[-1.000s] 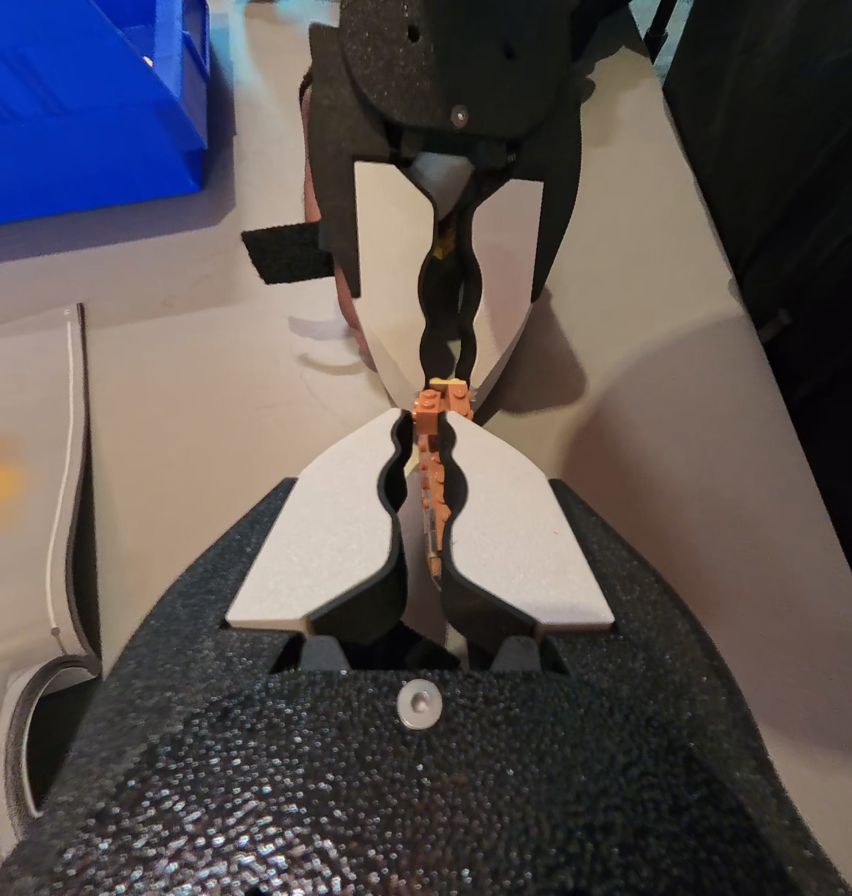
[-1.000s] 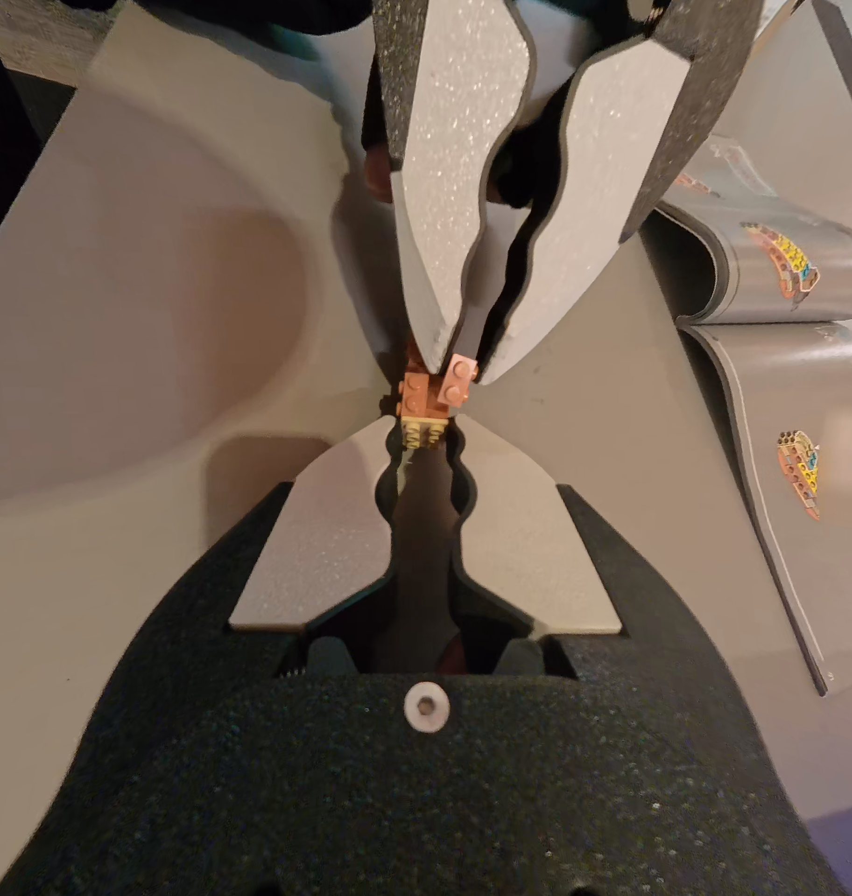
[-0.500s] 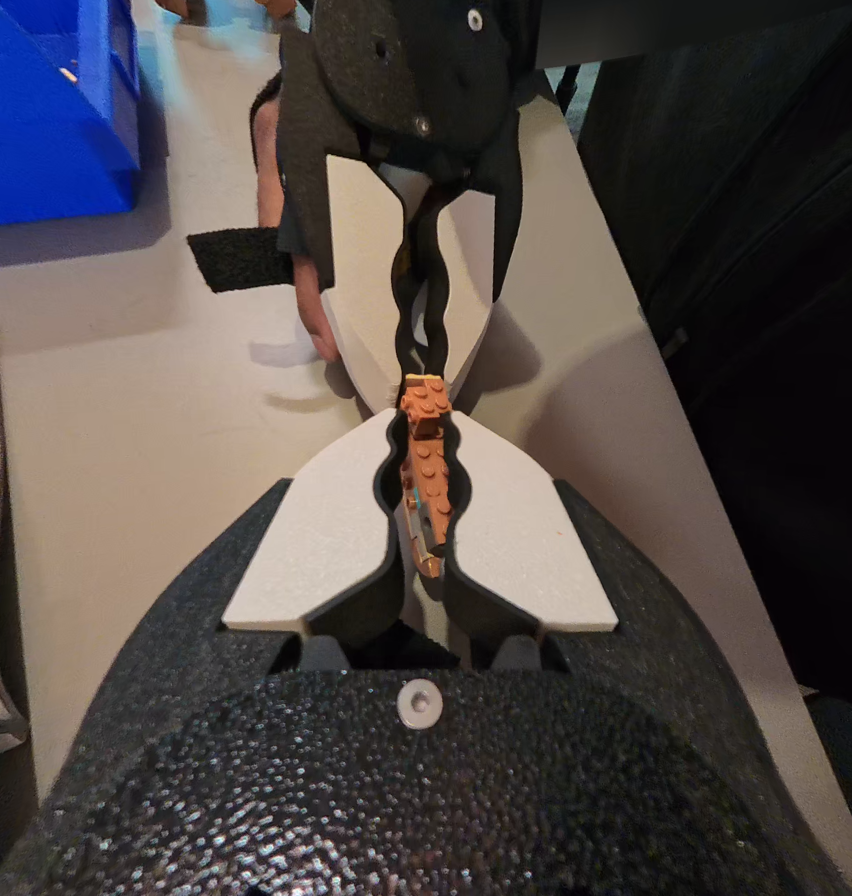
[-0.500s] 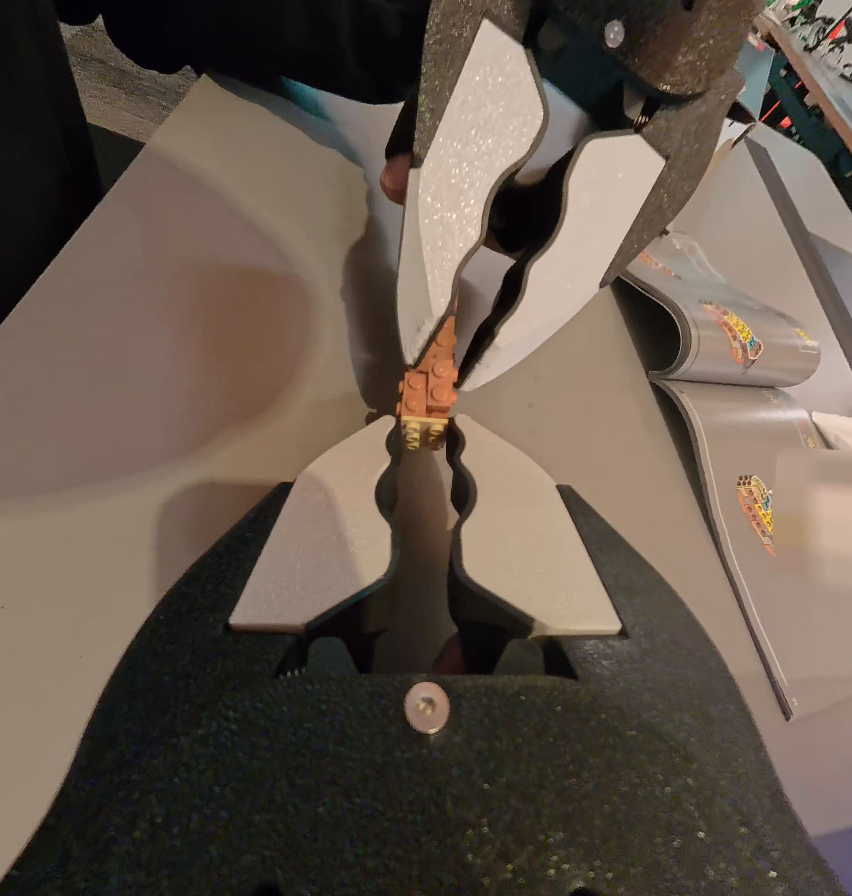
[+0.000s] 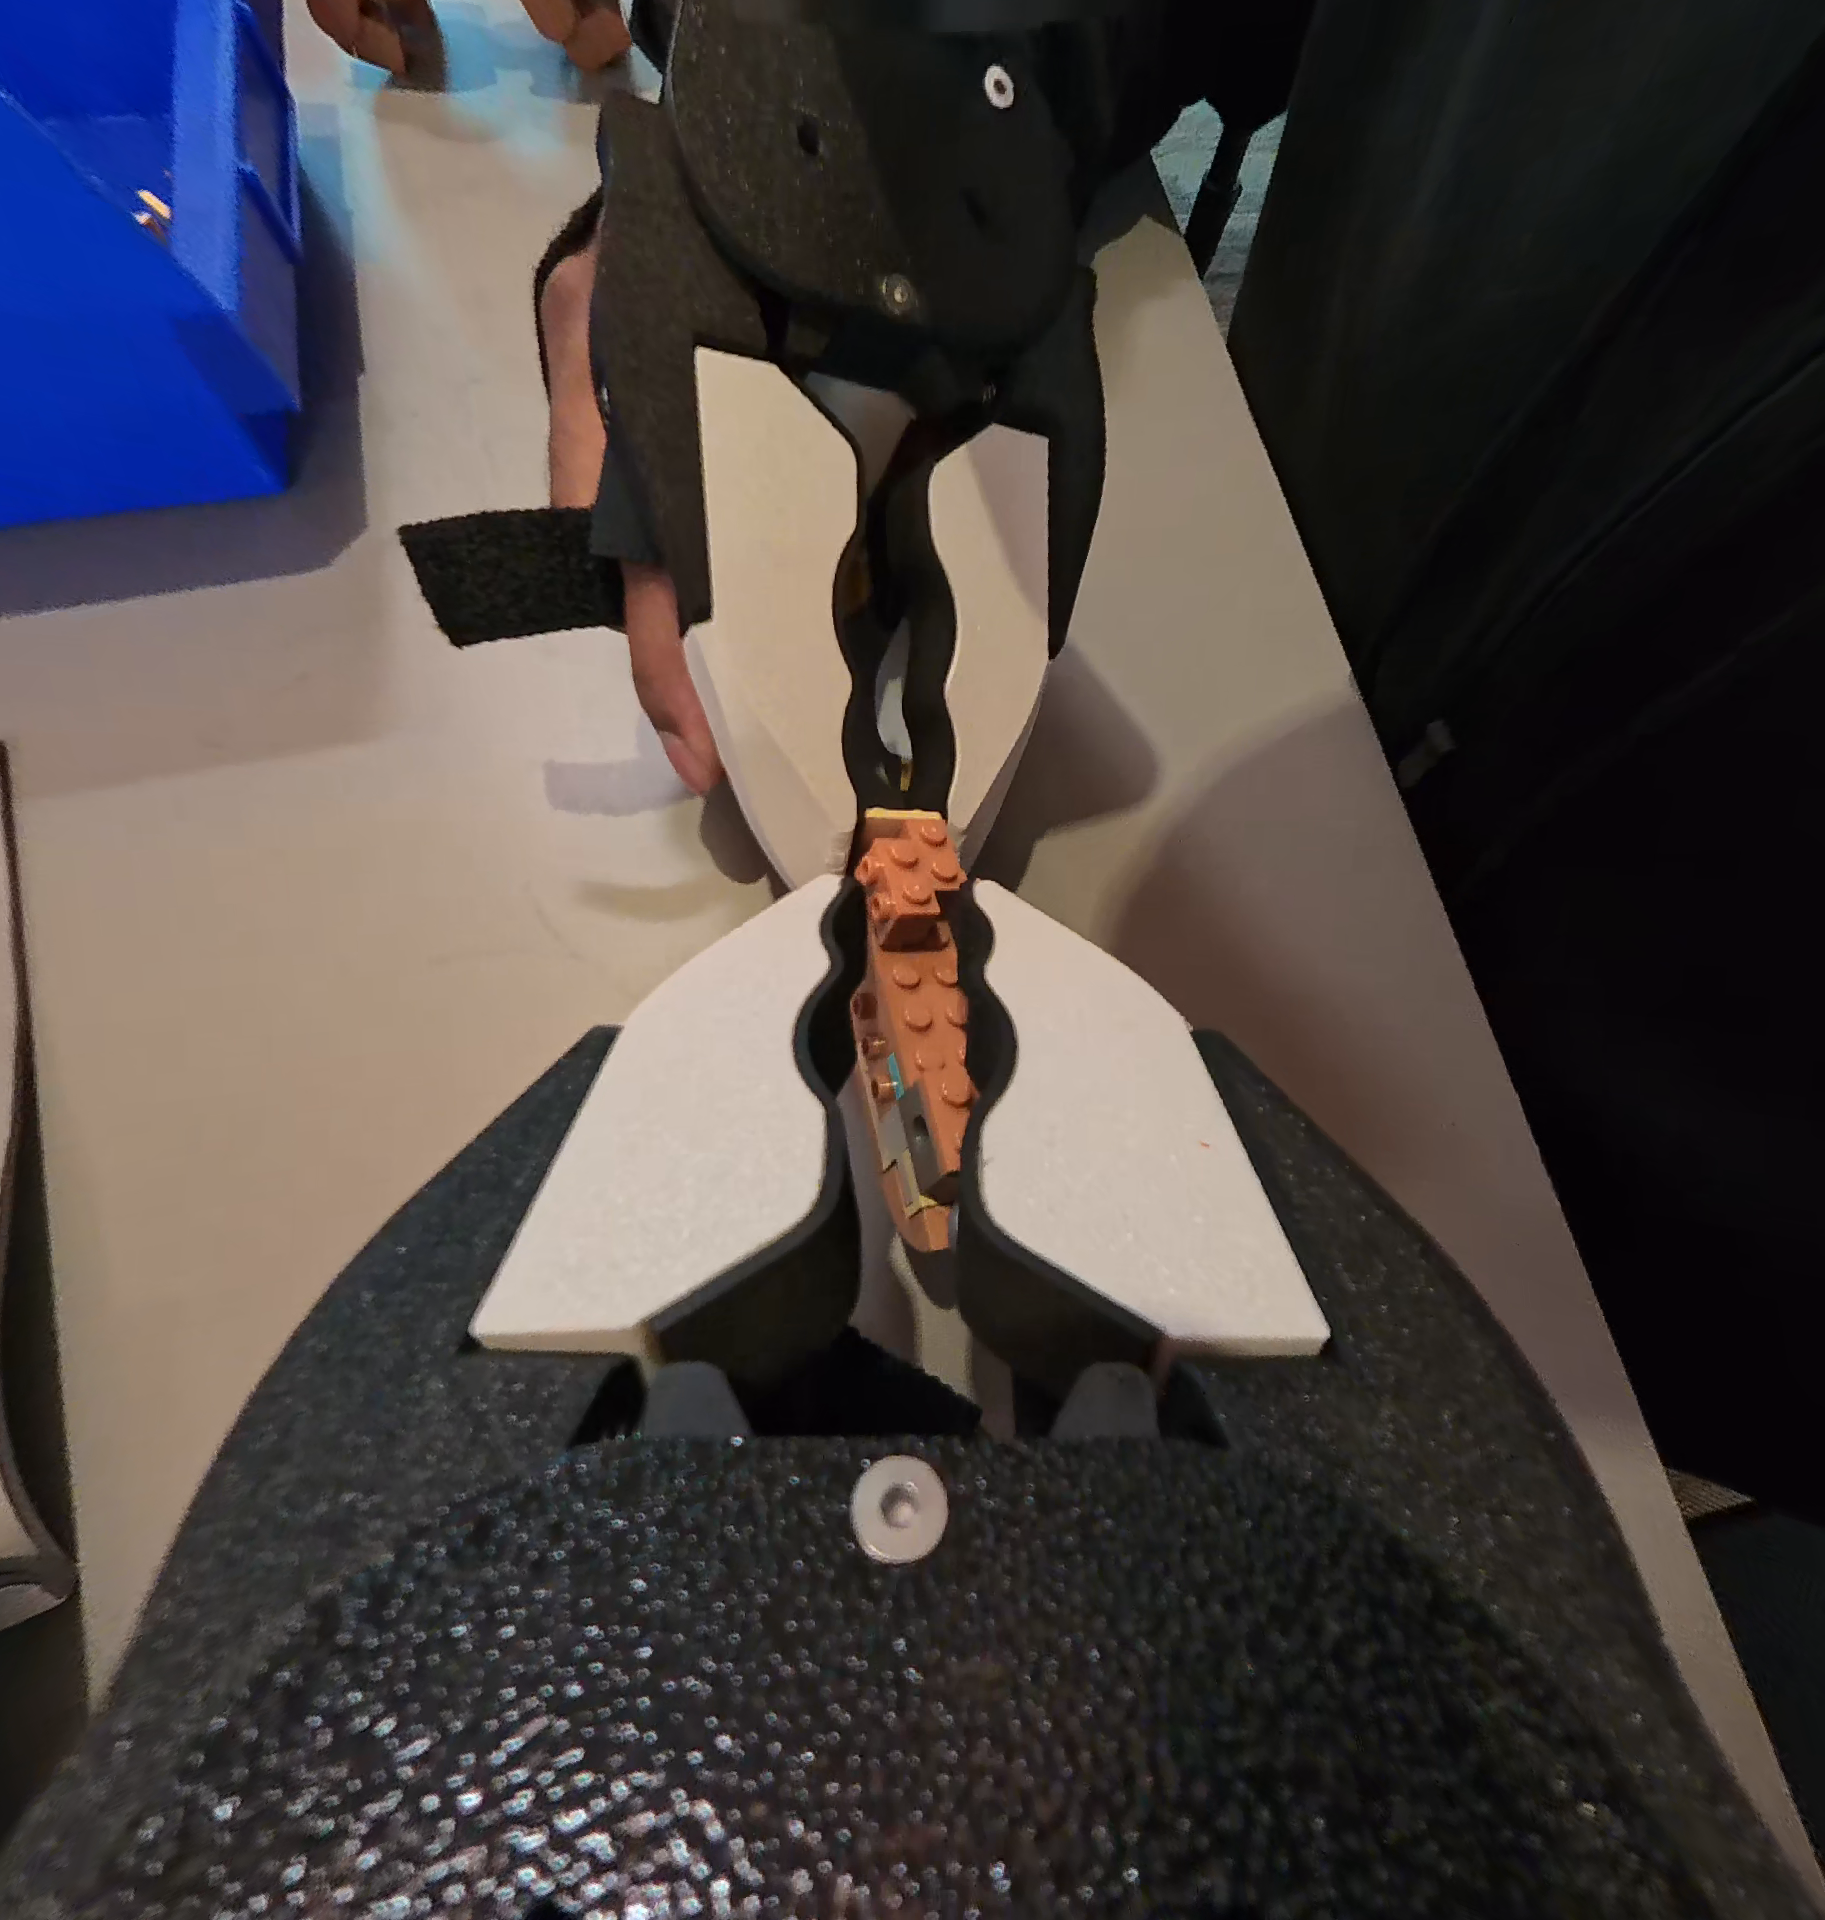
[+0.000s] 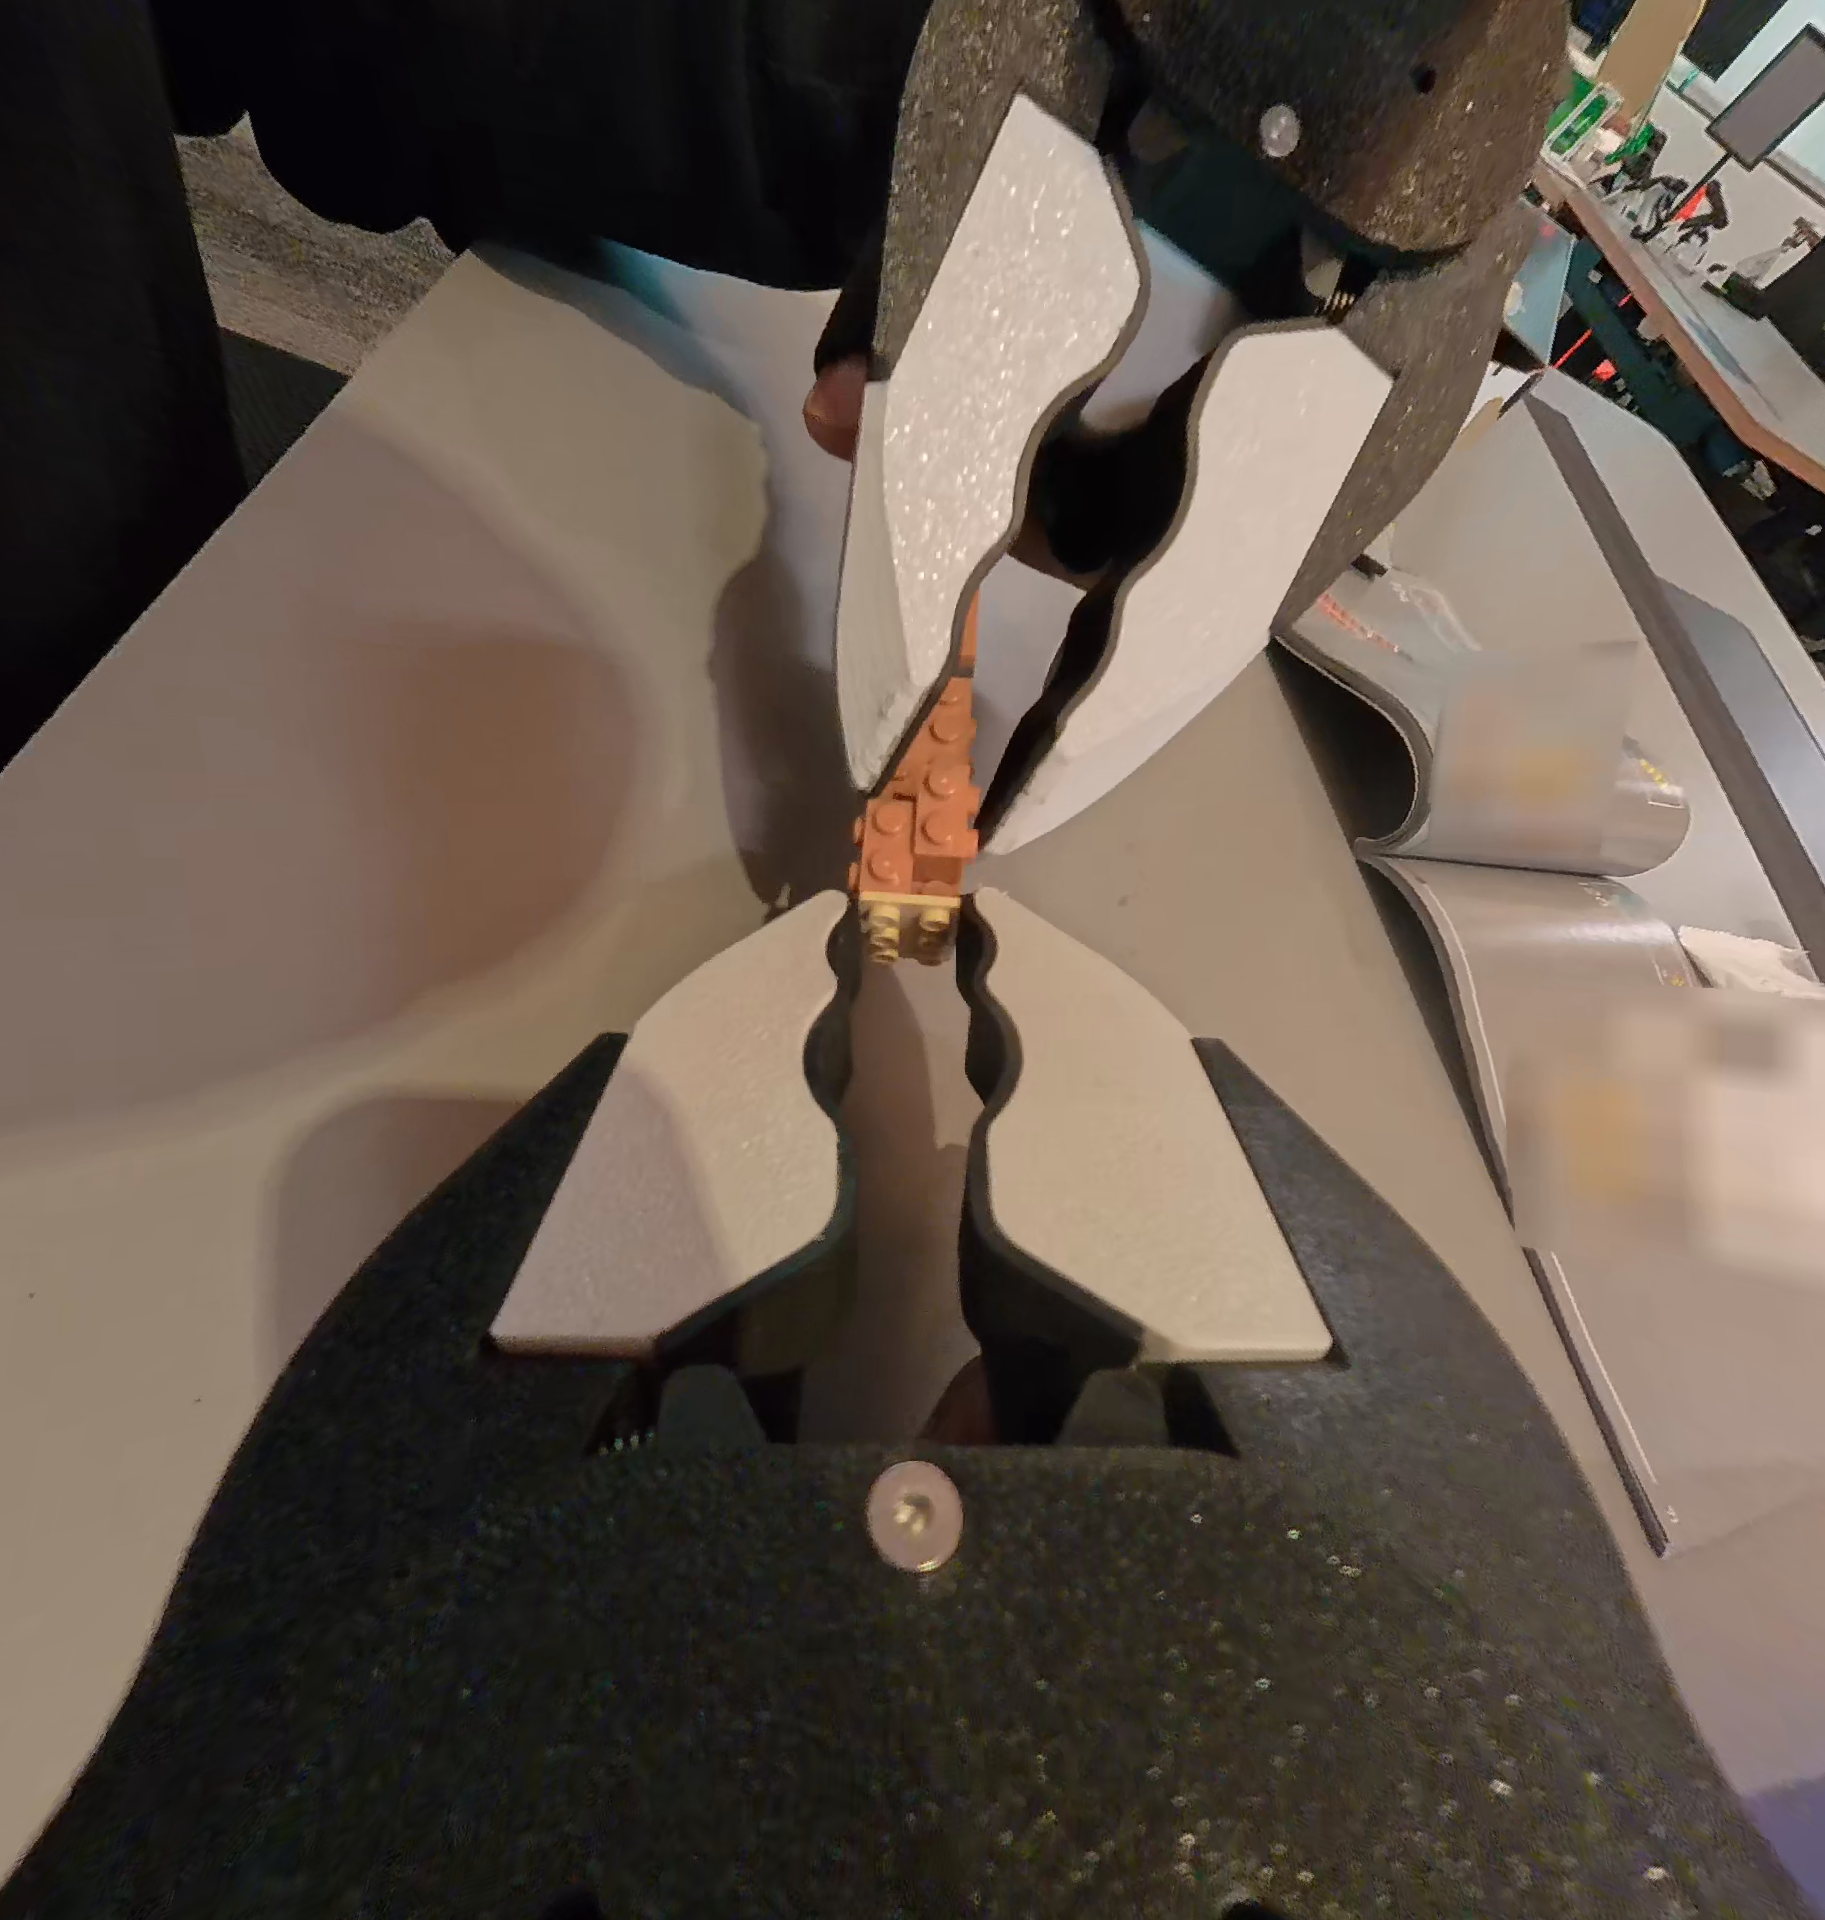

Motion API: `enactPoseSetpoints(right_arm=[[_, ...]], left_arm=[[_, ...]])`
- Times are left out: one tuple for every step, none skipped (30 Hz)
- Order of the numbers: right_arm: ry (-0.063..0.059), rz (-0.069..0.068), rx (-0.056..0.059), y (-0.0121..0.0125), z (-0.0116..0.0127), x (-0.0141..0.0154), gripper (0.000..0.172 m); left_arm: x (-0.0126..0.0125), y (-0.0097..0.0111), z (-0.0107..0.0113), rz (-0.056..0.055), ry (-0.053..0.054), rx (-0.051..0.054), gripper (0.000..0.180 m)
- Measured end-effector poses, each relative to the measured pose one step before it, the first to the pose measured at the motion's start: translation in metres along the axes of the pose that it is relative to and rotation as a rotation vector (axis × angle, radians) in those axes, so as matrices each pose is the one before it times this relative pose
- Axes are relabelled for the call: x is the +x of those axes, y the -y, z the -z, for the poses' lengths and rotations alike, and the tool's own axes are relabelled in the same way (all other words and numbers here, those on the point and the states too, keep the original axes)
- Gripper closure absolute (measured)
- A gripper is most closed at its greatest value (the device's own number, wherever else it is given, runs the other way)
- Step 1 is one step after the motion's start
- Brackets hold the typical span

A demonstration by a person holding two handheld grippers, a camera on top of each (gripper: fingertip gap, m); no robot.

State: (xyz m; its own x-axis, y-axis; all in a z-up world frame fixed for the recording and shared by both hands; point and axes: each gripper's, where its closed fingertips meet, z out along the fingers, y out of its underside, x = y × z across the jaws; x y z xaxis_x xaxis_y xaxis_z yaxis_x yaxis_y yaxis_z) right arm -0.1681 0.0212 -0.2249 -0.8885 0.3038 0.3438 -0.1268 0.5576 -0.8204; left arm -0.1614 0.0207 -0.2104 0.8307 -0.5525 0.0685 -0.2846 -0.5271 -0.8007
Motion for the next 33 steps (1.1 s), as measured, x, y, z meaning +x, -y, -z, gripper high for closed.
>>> enactPoseSetpoints(right_arm=[[-0.0018,0.0020,0.0058,0.00087,0.00034,-0.00001,0.155],[-0.0013,0.0009,0.0035,0.00041,0.00016,0.00009,0.155],[0.0002,-0.0002,0.0010,0.00017,0.00009,-0.00006,0.155],[-0.0021,-0.0003,0.0011,0.00019,0.00009,0.00022,0.155],[-0.0048,-0.0008,0.0026,0.00029,0.00026,0.00067,0.155],[-0.0026,-0.0018,0.0023,0.00019,0.00031,0.00043,0.155],[-0.0006,-0.0023,0.0005,0.00003,0.00015,0.00034,0.155],[-0.0017,-0.0014,-0.0008,-0.00025,0.00008,0.00045,0.155],[-0.0024,-0.0005,-0.0006,-0.00016,0.00003,0.00049,0.155],[-0.0004,-0.0006,-0.0002,-0.00011,0.00000,0.00023,0.155],[-0.0006,-0.0004,-0.0002,-0.00004,-0.00003,0.00014,0.155],[-0.0015,0.0002,0.0004,0.00005,-0.00003,0.00021,0.155],[0.0007,0.0004,-0.0006,-0.00002,-0.00003,-0.00009,0.155],[-0.0009,0.0005,-0.0001,-0.00002,-0.00007,0.00000,0.155],[-0.0015,-0.0001,0.0013,0.00027,0.00000,0.00014,0.155],[-0.0001,-0.0009,0.0007,0.00012,0.00007,0.00002,0.155],[-0.0004,0.0000,-0.0005,-0.00008,-0.00004,-0.00011,0.155],[-0.0014,0.0008,-0.0003,0.00004,0.00004,0.00003,0.155],[0.0000,0.0007,0.0001,-0.00005,0.00004,-0.00015,0.155],[0.0005,0.0002,-0.0006,0.00004,-0.00007,-0.00020,0.155],[-0.0004,0.0009,-0.0011,-0.00016,0.00000,-0.00004,0.155],[0.0003,0.0016,-0.0013,-0.00020,-0.00005,-0.00023,0.155],[0.0002,0.0010,-0.0004,-0.00007,-0.00004,-0.00011,0.155],[-0.0008,0.0002,0.0006,0.00004,0.00008,0.00007,0.155],[0.0005,-0.0005,0.0007,0.00012,0.00007,-0.00002,0.155],[0.0007,-0.0005,0.0000,-0.00006,0.00008,-0.00009,0.155],[-0.0011,0.0006,0.0003,0.00005,-0.00002,0.00018,0.155],[-0.0011,0.0008,0.0010,0.00011,0.00010,0.00006,0.155],[-0.0007,-0.0005,0.0015,0.00017,0.00009,0.00015,0.155],[-0.0006,-0.0014,0.0019,0.00031,0.00011,0.00011,0.155],[-0.0006,-0.0007,0.0014,0.00015,0.00010,0.00012,0.155],[-0.0004,0.0002,0.0001,0.00001,0.00000,0.00006,0.155],[-0.0005,0.0007,-0.0006,-0.00001,0.00001,-0.00001,0.155]], left_arm=[[0.00052,0.00066,0.00030,-0.0006,-0.0006,0.0007,0.164],[0.00005,0.00035,0.00023,-0.0007,0.0024,-0.0009,0.164],[-0.00044,0.00015,0.00038,0.0005,0.0063,-0.0022,0.163],[-0.00061,-0.00018,0.00077,0.0020,0.0076,-0.0045,0.161],[-0.00067,-0.00022,0.00127,0.0022,0.0093,-0.0047,0.160],[-0.00052,-0.00001,0.00201,0.0007,0.0112,-0.0024,0.160],[-0.00012,0.00059,0.00278,-0.0009,0.0114,0.0021,0.160],[0.00089,0.00086,0.00315,-0.0007,0.0055,0.0044,0.161],[0.00137,0.00078,0.00294,-0.0008,0.0029,0.0044,0.162],[0.00125,0.00040,0.00247,-0.0020,0.0030,0.0011,0.162],[0.00160,-0.00010,0.00161,-0.0042,0.0011,-0.0025,0.164],[0.00163,-0.00039,0.00068,-0.0043,-0.0013,-0.0041,0.164],[0.00142,-0.00047,-0.00030,-0.0025,-0.0021,-0.0054,0.165],[0.00082,-0.00055,-0.00107,-0.0002,-0.0012,-0.0063,0.165],[0.00058,-0.00062,-0.00142,-0.0002,-0.0013,-0.0061,0.165],[0.00031,-0.00043,-0.00157,-0.0002,-0.0007,-0.0052,0.165],[-0.00009,-0.00026,-0.00134,-0.0007,0.0006,-0.0041,0.164],[-0.00004,-0.00011,-0.00104,-0.0017,-0.0004,-0.0025,0.164],[0.00013,0.00008,-0.00084,-0.0017,-0.0016,-0.0011,0.165],[-0.00011,0.00030,-0.00070,-0.0013,-0.0008,-0.0002,0.164],[0.00001,0.00051,-0.00059,-0.0014,-0.0007,0.0005,0.164],[0.00015,0.00067,-0.00031,-0.0014,-0.0018,0.0022,0.165],[-0.00017,0.00090,-0.00006,-0.0004,0.0010,0.0028,0.165],[-0.00010,0.00054,0.00002,0.0003,-0.0002,0.0005,0.165],[0.00017,0.00000,0.00007,-0.0012,-0.0008,-0.0028,0.165],[-0.00039,-0.00028,0.00001,-0.0019,0.0031,-0.0038,0.165],[-0.00020,-0.00038,0.00006,-0.0006,0.0013,-0.0047,0.165],[0.00011,-0.00052,0.00011,0.0003,0.0000,-0.0060,0.164],[-0.00020,-0.00077,0.00018,-0.0008,0.0023,-0.0069,0.164],[-0.00042,-0.00103,0.00024,-0.0014,0.0046,-0.0082,0.163],[-0.00056,-0.00102,0.00029,-0.0020,0.0052,-0.0075,0.163],[-0.00021,-0.00081,0.00006,-0.0014,0.0028,-0.0053,0.163],[0.00004,-0.00065,-0.00006,0.0000,0.0012,-0.0045,0.163]])
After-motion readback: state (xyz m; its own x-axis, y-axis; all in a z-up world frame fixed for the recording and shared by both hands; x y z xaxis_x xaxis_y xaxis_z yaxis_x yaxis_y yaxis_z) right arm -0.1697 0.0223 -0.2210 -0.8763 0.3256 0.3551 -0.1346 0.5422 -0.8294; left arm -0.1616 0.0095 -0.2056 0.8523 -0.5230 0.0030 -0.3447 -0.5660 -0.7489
